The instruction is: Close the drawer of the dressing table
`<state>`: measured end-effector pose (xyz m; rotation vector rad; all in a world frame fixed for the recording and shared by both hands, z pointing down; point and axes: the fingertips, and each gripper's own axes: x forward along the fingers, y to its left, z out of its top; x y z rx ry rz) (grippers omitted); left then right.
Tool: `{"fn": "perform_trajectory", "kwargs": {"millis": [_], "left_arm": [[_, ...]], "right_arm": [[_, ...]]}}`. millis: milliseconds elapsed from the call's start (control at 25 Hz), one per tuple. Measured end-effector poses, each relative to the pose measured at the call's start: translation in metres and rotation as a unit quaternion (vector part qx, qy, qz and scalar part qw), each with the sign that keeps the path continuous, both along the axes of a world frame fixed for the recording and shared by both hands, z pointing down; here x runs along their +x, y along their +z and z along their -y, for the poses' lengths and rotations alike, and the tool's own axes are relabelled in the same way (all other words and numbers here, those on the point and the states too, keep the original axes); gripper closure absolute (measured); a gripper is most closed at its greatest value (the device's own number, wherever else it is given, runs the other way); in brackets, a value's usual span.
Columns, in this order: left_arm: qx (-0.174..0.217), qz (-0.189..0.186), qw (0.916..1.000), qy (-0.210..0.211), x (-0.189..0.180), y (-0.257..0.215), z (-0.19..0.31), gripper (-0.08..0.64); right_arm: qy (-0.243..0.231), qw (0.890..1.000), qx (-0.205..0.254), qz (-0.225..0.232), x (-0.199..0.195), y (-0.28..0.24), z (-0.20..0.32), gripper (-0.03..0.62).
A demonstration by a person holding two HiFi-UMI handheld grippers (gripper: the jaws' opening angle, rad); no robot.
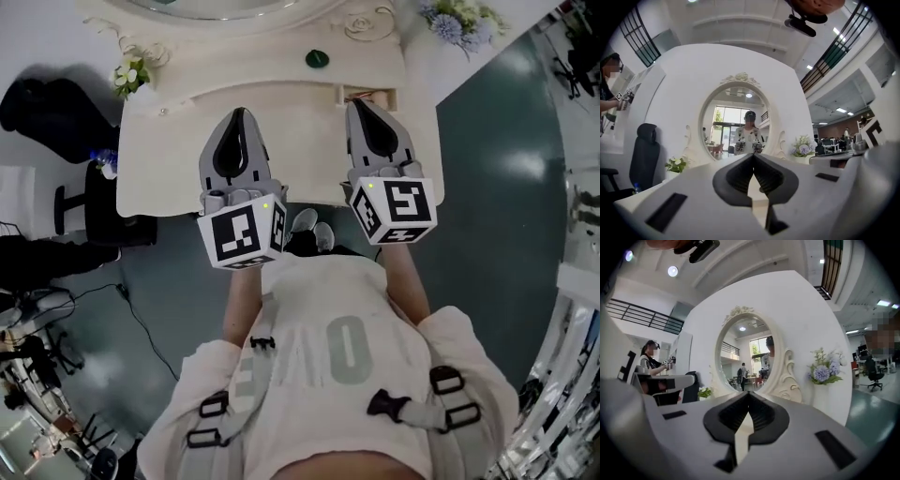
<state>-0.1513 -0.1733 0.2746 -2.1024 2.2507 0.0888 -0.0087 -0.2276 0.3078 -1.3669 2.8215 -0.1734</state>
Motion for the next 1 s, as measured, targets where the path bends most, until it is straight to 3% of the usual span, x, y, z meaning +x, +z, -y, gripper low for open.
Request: {"fn": "perform_trajectory", "kwargs": {"millis": [200,400,680,920,960,1000], "left_arm": [[0.005,0.002,0.9982,0.060,0.014,-0.006,0.032,0.540],[0.012,0.008,0.9956,0.092,0.019,-0.009,0.050,0.541],[0.019,0.007,0.9934,0.113,0.017,-0.016,0.064,0.540],[0.017,0.007,0.9932,0.115,0.010,-0.015,0.068,0.540],[0.016,0.007,0.9931,0.116,0.009,-0.014,0.068,0.540],[0.016,0.006,0.9930,0.116,0.008,-0.014,0.068,0.540]], "right_arm": [[0.068,0.998,0.000,-0.005,0.025,-0.004,0.011,0.583],[0.105,0.994,0.013,-0.015,0.035,-0.011,0.013,0.583],[0.129,0.992,0.010,-0.009,0.039,-0.013,0.017,0.583],[0.116,0.993,-0.004,0.000,0.029,-0.010,0.024,0.583],[0.109,0.994,-0.010,0.003,0.027,-0.009,0.026,0.530],[0.101,0.995,-0.018,0.004,0.024,-0.006,0.027,0.430]]}}
